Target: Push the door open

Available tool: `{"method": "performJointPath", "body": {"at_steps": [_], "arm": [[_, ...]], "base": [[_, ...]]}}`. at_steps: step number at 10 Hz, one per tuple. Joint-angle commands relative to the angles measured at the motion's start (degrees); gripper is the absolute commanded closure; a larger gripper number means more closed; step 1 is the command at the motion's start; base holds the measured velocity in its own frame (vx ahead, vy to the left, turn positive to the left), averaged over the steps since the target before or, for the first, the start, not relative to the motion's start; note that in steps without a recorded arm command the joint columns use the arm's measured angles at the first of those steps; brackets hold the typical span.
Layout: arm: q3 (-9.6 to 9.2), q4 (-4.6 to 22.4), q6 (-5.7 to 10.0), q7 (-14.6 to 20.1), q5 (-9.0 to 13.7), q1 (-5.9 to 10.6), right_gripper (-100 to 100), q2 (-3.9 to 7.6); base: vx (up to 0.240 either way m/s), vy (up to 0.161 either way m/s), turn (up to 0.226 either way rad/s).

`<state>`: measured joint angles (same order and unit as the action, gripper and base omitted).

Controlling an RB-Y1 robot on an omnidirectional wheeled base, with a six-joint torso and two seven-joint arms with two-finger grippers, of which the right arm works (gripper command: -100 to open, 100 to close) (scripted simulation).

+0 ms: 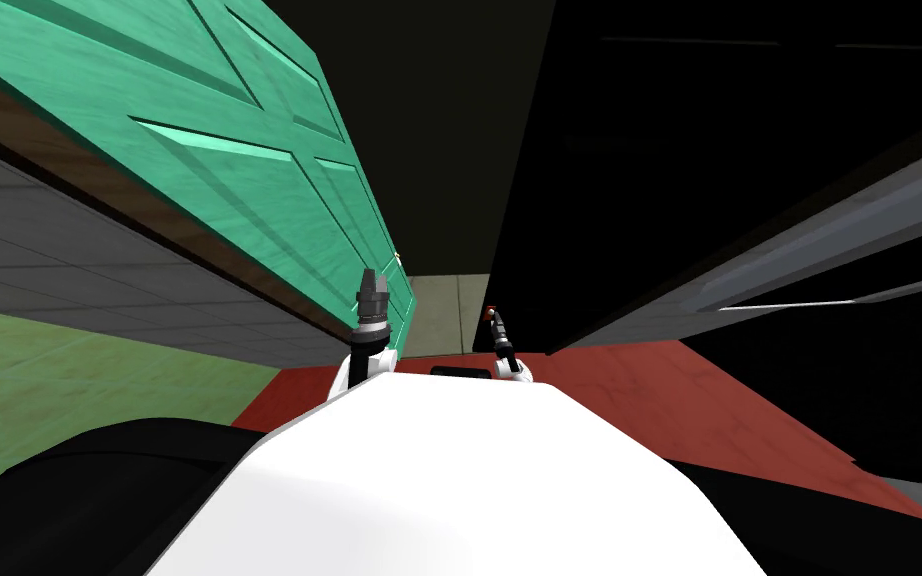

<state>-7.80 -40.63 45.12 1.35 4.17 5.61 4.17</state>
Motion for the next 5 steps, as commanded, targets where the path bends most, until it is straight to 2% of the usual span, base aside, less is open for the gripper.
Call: {"method": "performJointPath", "body": {"at_steps": [1,2,3,4,5], "arm": [[0.2,0.28,0.2,-0.08,0.06,0.04,-100,-0.24],[0.33,0.44,0.32,-0.14,0.1,0.06,-100,-0.47],[0.24,0.32,0.22,-0.1,0.07,0.04,-100,-0.35],[0.24,0.32,0.22,-0.1,0.07,0.04,100,-0.35],[0.24,0.32,0.22,-0.1,0.07,0.04,100,-0.35]], "base": [[0.192,0.022,0.032],[0.193,0.005,0.019],[0.083,-0.003,0.005],[-0.015,0.002,-0.01],[-0.033,0.002,0.008]]}}
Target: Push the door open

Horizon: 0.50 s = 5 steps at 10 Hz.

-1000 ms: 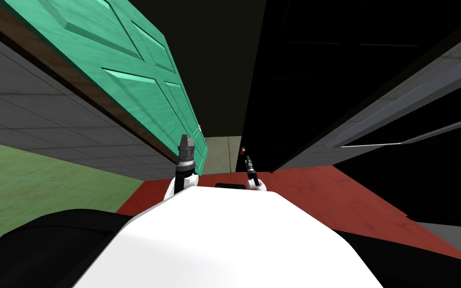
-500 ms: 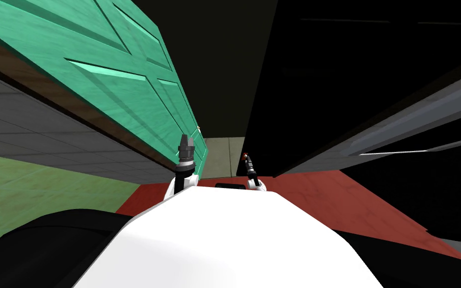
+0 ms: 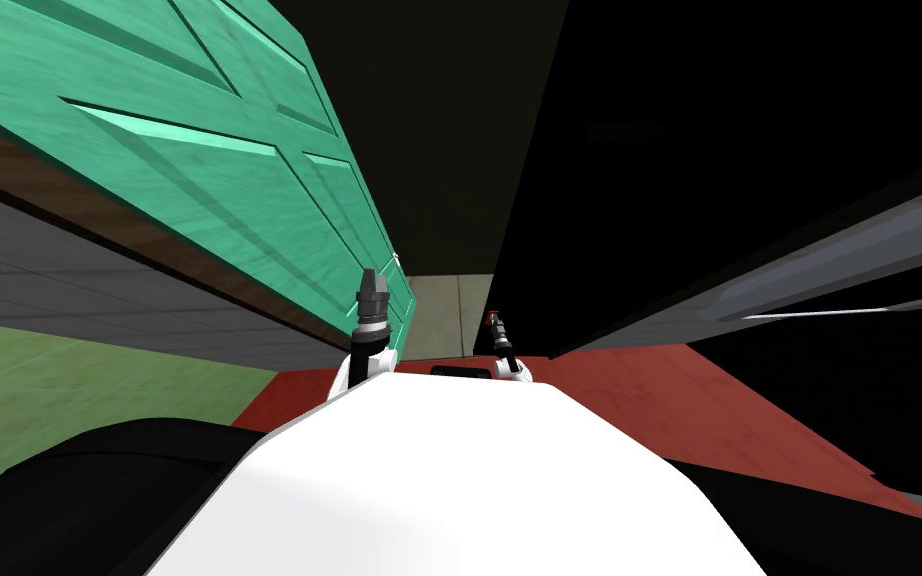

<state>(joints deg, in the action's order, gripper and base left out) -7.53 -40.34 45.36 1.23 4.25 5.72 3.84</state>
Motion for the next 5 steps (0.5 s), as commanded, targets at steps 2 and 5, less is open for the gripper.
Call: {"method": "performJointPath", "body": {"at_steps": [2,5], "arm": [[-0.03,0.02,-0.01,0.02,0.0,-0.07,100,-0.02],[0.78,0.28,-0.16,-0.26,0.36,-0.11,100,0.36]], "base": [[-0.017,-0.001,0.0],[0.033,0.008,-0.009]]}}
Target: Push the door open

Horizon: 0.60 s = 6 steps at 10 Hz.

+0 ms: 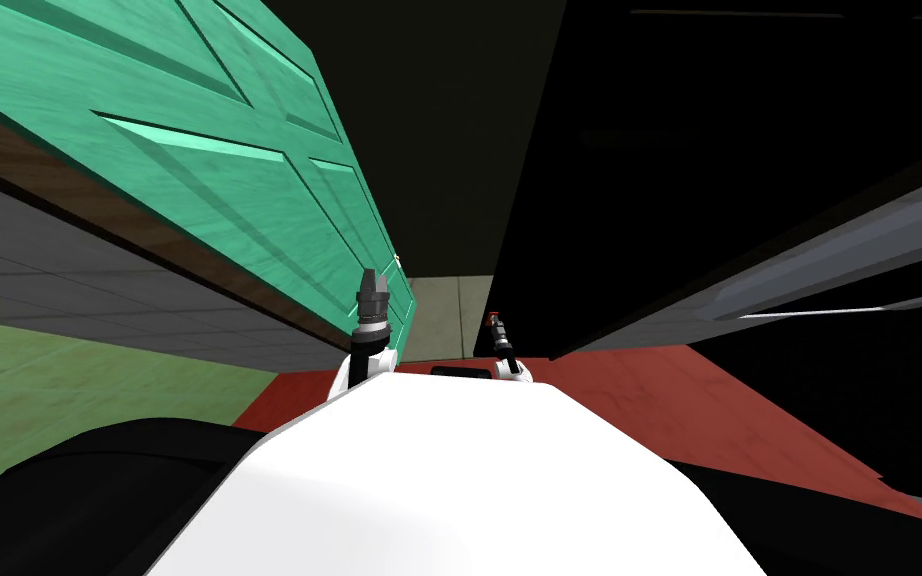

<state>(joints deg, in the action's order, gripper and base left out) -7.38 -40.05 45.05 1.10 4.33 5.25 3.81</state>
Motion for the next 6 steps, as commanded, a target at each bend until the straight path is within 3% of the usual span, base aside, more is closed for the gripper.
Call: {"method": "performJointPath", "body": {"at_steps": [1,6], "arm": [[0.99,0.06,0.14,-0.25,0.45,0.38,100,0.53],[3.59,0.47,0.13,-1.05,1.66,0.59,100,1.28]], "base": [[0.153,0.052,-0.04],[0.189,0.065,-0.046]]}}
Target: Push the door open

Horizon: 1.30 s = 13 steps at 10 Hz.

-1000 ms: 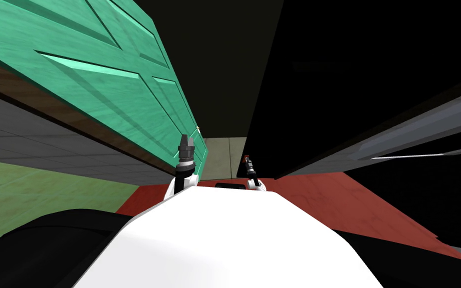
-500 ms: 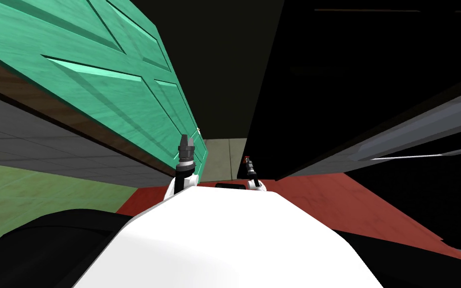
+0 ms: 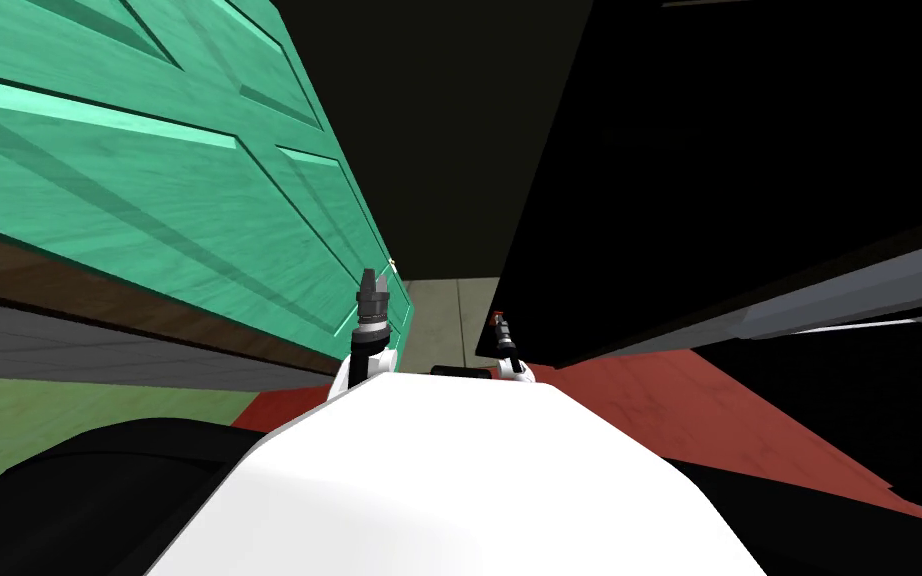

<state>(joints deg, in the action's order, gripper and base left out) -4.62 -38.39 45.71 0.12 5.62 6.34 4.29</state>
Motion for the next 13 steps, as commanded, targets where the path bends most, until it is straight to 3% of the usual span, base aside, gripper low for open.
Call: {"method": "performJointPath", "body": {"at_steps": [1,9,12,13], "arm": [[1.46,-1.09,-0.53,-0.26,0.65,-0.44,100,0.94],[5.01,-0.52,-0.54,-1.35,2.3,-0.16,100,1.46],[7.6,-0.1,-0.55,-2.16,3.5,0.05,100,1.65],[7.01,0.61,-0.37,-2.03,3.3,0.35,-100,1.3]], "base": [[0.184,0.065,-0.067],[0.13,0.055,-0.047],[0.194,0.061,-0.096],[-0.053,0.062,-0.056]]}}
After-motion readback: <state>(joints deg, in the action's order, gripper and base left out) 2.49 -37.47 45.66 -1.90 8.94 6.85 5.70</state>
